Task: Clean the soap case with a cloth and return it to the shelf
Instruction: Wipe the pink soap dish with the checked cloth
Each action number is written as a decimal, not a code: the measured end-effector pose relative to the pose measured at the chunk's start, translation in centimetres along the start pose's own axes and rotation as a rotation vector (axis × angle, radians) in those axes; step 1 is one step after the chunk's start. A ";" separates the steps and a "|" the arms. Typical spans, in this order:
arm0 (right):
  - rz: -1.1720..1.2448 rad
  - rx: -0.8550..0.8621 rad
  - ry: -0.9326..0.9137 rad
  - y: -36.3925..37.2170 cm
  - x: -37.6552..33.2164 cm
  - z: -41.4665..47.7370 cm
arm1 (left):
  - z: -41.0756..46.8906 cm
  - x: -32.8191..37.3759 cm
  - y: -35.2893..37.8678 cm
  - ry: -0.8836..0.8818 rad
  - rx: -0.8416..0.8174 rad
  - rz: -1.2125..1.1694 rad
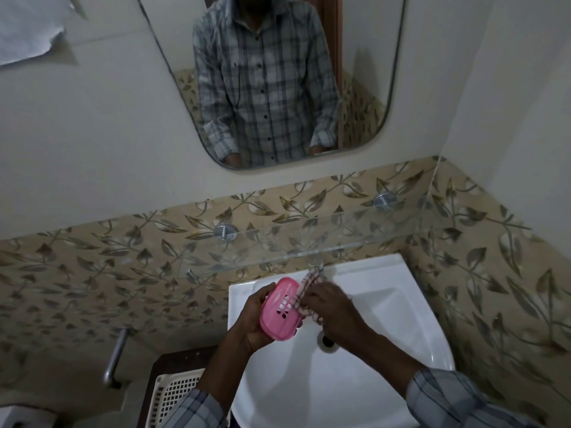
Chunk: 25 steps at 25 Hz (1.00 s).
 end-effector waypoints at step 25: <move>0.180 -0.211 -0.168 3.6 -3.6 1.3 | 0.7 -0.1 -1.0 0.039 0.058 -0.127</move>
Point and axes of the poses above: each hand's wrist, its own z-axis towards the middle knuckle, its own y-axis out of the palm, x = y × z, the point moved 10 cm from there along z, towards the middle knuckle, and after that the axes turned 14 degrees about -x, right-handed, at the moved point
